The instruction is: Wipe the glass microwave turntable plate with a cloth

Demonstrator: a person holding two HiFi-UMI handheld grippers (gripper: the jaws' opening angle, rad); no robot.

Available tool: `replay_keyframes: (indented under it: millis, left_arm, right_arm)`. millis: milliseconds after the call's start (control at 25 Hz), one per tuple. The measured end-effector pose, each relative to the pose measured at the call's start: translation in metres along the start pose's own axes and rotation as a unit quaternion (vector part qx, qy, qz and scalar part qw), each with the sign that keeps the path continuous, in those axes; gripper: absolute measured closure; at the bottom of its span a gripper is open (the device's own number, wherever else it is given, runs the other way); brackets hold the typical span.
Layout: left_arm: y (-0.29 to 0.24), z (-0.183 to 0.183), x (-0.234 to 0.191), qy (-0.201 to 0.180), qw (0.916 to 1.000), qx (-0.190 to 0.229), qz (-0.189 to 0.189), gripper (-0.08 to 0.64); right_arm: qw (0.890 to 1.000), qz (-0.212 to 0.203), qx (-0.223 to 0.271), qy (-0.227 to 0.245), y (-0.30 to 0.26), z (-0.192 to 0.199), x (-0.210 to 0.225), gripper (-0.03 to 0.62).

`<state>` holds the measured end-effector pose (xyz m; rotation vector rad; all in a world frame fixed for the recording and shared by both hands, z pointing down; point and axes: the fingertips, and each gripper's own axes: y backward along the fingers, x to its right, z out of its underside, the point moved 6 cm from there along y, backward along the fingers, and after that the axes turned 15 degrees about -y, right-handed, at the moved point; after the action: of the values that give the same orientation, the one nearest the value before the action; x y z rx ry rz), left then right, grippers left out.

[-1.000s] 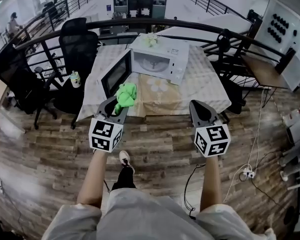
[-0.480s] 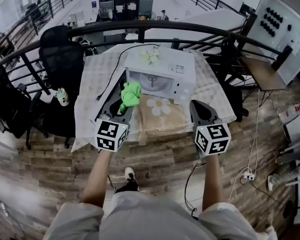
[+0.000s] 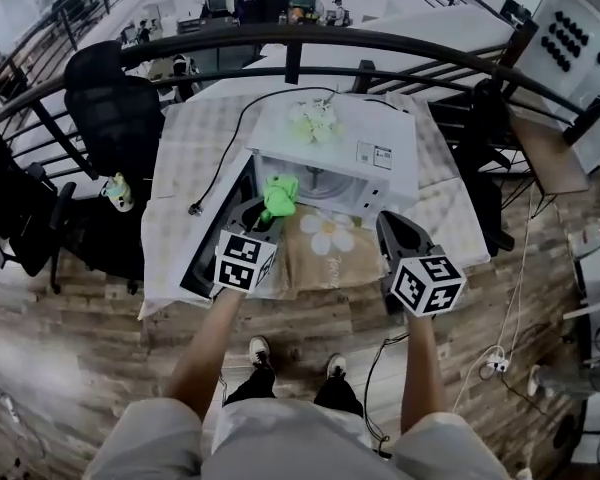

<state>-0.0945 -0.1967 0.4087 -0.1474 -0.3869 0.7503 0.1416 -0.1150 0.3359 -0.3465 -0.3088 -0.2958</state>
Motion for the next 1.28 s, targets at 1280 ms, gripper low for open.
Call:
replay_keyframes:
  millis: [1280]
  left_arm:
    - [-0.258,0.126,0.026,-0.092,0.9786,-0.183,0.023,0.443]
  right_arm:
    - [0.995,0.010,-0.088,0.040,-0.100,0.092,0.129,0.578]
